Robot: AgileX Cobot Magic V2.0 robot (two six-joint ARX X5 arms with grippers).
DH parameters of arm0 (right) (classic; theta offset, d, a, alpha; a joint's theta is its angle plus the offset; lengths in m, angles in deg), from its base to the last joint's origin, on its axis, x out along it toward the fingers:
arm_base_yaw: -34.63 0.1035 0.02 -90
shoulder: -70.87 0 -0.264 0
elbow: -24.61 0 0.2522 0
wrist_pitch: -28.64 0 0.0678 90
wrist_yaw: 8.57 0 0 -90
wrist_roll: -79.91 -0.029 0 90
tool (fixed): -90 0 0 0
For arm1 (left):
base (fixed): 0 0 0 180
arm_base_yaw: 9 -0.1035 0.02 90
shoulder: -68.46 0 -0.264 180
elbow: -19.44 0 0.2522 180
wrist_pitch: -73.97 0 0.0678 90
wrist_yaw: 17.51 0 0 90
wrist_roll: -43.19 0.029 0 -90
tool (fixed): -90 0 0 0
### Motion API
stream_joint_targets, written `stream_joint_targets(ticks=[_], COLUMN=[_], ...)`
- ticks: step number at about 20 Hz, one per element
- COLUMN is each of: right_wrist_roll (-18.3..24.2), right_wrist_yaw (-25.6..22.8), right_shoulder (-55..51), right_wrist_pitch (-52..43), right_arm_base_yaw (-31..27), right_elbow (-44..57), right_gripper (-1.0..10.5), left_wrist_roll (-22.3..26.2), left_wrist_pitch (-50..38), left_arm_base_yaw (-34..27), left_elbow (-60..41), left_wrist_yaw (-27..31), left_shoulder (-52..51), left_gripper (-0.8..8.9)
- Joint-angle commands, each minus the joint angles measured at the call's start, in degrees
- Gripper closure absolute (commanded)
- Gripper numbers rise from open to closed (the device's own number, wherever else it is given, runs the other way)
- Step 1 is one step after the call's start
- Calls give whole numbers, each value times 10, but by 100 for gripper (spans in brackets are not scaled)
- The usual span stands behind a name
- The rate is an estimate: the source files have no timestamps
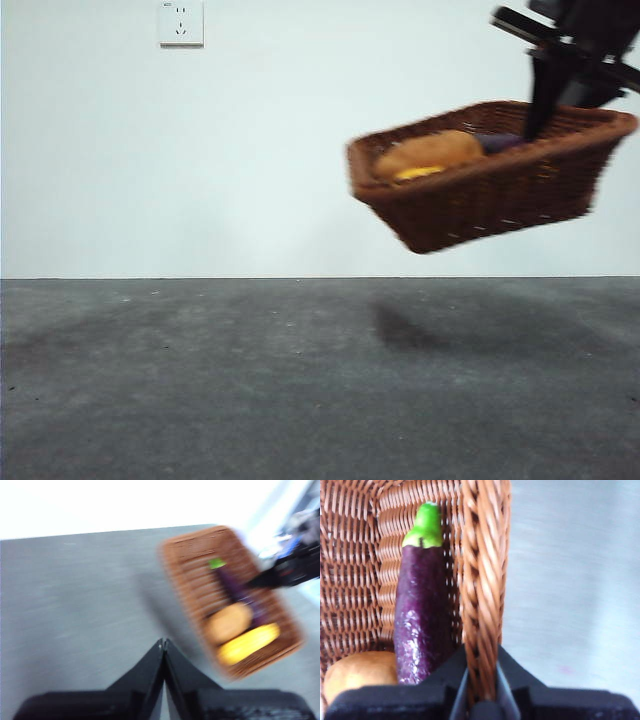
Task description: Help me put the vegetables on the table into the basket
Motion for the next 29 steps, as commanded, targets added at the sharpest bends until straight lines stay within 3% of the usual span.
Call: stream_joint_targets(ticks=[1,5,8,13,24,25,27,29], right_wrist_roll=[24,57,65,84,101,101,106,113], right_wrist_yaw=[6,7,36,37,6,6,6,6], right_shoulder=[-1,5,21,103,163,163,163,163], right_wrist_pitch=[-10,-31,-69,-91,-121,-125,-133,-137], right_arm_base_yaw=[-32,-64,-74,-74,-74,-74,-74,-74], right_elbow=[16,64,103,111,111,111,111,111], right_gripper=[958,958,959,959,940,929,741,692], left_wrist_roll=[56,61,61,62,61,61,61,61], left_wrist_pitch=[18,22,22,42,46,46,46,46], left_arm_base_yaw=[-16,-20,-20,-20,-20,-20,-20,-20], left_elbow=[-1,-1,-1,-1,-1,-1,-1,-1], left_wrist_yaw=[4,-12,-20,-20,-20,-20,-20,-20], left_shoulder=[-4,0,2,2,5,7,9,11], left_gripper=[822,822,822,822,822,822,822,822])
